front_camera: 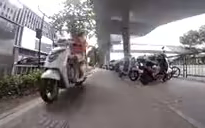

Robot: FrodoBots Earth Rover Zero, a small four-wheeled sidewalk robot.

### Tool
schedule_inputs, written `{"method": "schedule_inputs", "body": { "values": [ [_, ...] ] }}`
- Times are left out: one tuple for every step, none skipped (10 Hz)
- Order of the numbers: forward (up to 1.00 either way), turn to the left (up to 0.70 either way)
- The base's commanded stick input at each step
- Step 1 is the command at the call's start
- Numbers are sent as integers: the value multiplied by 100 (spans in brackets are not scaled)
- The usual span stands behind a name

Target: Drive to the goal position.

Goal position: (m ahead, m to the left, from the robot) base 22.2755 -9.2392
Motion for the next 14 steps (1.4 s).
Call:
{"method": "schedule_inputs", "body": {
  "values": [
    [70, 0],
    [70, 0],
    [70, 0],
    [70, 0],
    [70, 0],
    [70, 0],
    [70, 0],
    [70, 0],
    [70, 0],
    [70, -6],
    [70, -14],
    [70, -14],
    [70, -14],
    [70, -14]
  ]
}}
